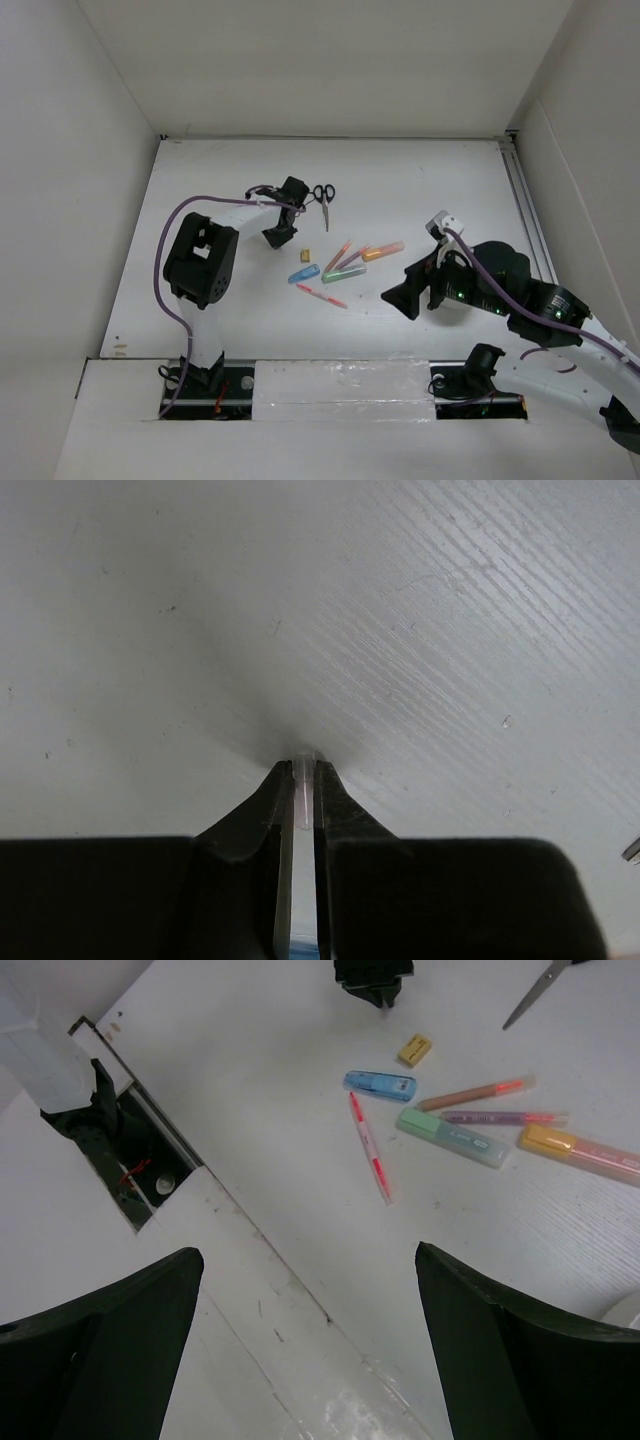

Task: Sort the stationery into containers
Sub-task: Pick up the pen cap from the center of the board, then pick up the pen from the center of the board.

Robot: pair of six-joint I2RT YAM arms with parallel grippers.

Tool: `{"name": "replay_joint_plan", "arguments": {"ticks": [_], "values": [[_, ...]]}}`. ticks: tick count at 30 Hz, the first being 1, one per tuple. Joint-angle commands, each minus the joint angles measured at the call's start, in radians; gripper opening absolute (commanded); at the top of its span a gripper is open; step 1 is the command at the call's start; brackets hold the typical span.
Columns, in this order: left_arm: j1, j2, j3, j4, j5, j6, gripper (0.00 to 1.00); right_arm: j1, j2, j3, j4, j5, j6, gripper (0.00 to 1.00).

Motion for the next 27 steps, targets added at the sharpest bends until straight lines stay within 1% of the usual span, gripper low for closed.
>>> {"name": "replay_joint_plan", "arguments": {"ticks": [1, 5, 6, 7, 8, 9, 10, 12, 13, 16, 17, 19, 21, 23, 24, 26, 27], "values": [[0.000, 0.069, -0.076, 0.025, 0.104, 0.025, 0.00, 0.010, -0.009, -0.005, 0.076, -0.031, -0.012, 0.93], [0.000, -0.043, -0.119, 0.096, 0.114, 0.080, 0.00, 0.010, 0.032, -0.047, 0.121, -0.045, 0.022, 0.93], [0.000, -0.111, -0.119, 0.111, 0.114, 0.103, 0.00, 0.010, 0.078, -0.059, 0.137, -0.057, 0.042, 0.93], [0.000, -0.179, -0.119, 0.111, 0.080, 0.161, 0.00, 0.010, 0.139, -0.070, 0.177, -0.076, 0.051, 0.91], [0.000, -0.179, -0.119, 0.111, 0.080, 0.162, 0.00, 0.010, 0.140, -0.085, 0.178, -0.076, 0.051, 0.91], [0.000, -0.213, -0.110, 0.101, 0.080, 0.187, 0.00, 0.010, 0.172, -0.085, 0.188, -0.076, 0.063, 0.90], [0.000, -0.280, -0.100, 0.076, 0.080, 0.212, 0.00, 0.010, 0.227, -0.099, 0.202, -0.076, 0.063, 0.90], [-0.009, -0.349, -0.078, 0.056, 0.071, 0.270, 0.00, 0.010, 0.273, -0.111, 0.243, -0.067, 0.063, 0.90], [-0.009, -0.426, -0.078, 0.047, 0.071, 0.287, 0.00, 0.010, 0.313, -0.111, 0.256, -0.067, 0.039, 0.90], [0.005, -0.544, -0.078, 0.038, 0.092, 0.356, 0.00, 0.020, 0.379, -0.111, 0.290, -0.108, -0.009, 0.90], [0.035, -0.611, -0.078, 0.026, 0.101, 0.373, 0.00, 0.020, 0.428, -0.111, 0.299, -0.117, -0.045, 0.90], [0.058, -0.665, -0.078, 0.015, 0.153, 0.440, 0.00, 0.032, 0.477, -0.079, 0.308, -0.093, -0.058, 0.90], [0.077, -0.727, -0.078, 0.004, 0.173, 0.470, 0.00, 0.041, 0.552, -0.058, 0.308, -0.081, -0.082, 0.90], [0.077, -0.762, -0.078, -0.020, 0.163, 0.482, 0.00, 0.050, 0.600, -0.047, 0.329, -0.081, -0.108, 0.90], [0.098, -0.811, -0.078, -0.031, 0.163, 0.508, 0.00, 0.059, 0.673, -0.027, 0.339, -0.068, -0.139, 0.90], [0.109, -0.828, -0.089, -0.047, 0.163, 0.508, 0.00, 0.073, 0.698, -0.005, 0.339, -0.041, -0.154, 0.90], [0.148, -0.863, -0.101, -0.062, 0.163, 0.519, 0.00, 0.087, 0.747, 0.004, 0.339, -0.041, -0.179, 0.89]]}}
